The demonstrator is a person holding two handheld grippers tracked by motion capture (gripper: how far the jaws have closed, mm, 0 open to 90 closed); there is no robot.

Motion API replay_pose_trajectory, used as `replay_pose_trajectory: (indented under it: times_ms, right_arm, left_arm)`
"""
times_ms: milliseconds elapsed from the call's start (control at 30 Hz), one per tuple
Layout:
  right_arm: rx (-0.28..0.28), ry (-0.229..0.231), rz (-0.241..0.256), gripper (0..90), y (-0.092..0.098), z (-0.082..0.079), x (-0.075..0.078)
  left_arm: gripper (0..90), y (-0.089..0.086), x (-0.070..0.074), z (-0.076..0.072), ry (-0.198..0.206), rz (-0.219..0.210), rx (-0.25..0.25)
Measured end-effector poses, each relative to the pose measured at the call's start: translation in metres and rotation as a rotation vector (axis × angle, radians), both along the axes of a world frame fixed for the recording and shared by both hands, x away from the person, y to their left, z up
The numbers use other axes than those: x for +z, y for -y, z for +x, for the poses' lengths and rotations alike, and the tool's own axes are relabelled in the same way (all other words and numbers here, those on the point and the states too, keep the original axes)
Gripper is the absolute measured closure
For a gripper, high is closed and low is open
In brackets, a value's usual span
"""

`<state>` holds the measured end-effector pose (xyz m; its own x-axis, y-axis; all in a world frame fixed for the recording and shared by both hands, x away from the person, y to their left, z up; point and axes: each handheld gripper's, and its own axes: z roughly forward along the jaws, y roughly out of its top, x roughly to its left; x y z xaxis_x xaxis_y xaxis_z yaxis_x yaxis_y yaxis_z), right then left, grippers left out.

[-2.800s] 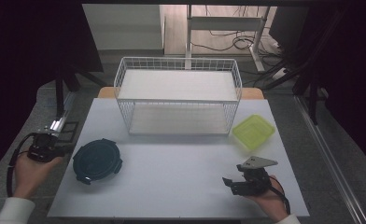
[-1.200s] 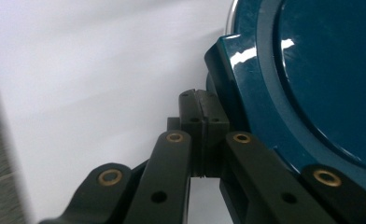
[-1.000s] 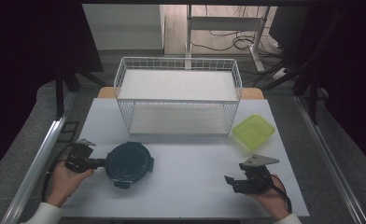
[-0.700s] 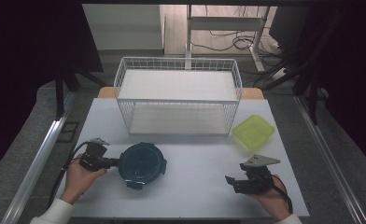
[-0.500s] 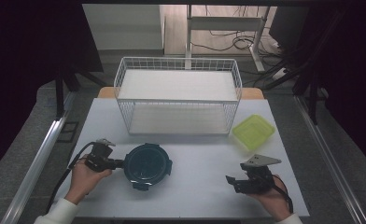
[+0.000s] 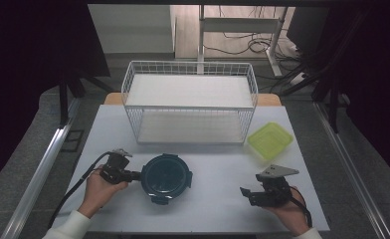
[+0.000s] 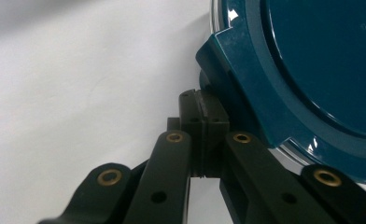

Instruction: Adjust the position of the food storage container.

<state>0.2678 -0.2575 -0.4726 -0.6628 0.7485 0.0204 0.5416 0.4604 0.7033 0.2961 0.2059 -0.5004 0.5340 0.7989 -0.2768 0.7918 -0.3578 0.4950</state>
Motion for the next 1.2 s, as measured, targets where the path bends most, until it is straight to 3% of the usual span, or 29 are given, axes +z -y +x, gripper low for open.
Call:
replay_pose_trajectory:
  times_ms: [433, 600, 867, 1200]
  right_arm:
    - [-0.008, -0.003, 0.005, 24.7, 0.001, 0.000, 0.000]
    - [-0.006, -0.004, 0.004, 24.7, 0.001, 0.000, 0.000]
    - [-0.008, -0.006, 0.005, 24.7, 0.001, 0.000, 0.000]
    - [-0.009, -0.007, 0.007, 24.7, 0.001, 0.001, 0.000]
  left_arm:
    - [90.0, 0.027, 0.002, 0.003, 0.008, 0.006, -0.049]
    - [90.0, 0.040, 0.001, 0.002, -0.001, -0.027, -0.080]
    - [90.0, 0.054, 0.002, 0.002, -0.004, -0.032, -0.107]
    - [90.0, 0.061, 0.000, 0.002, -0.026, -0.084, -0.121]
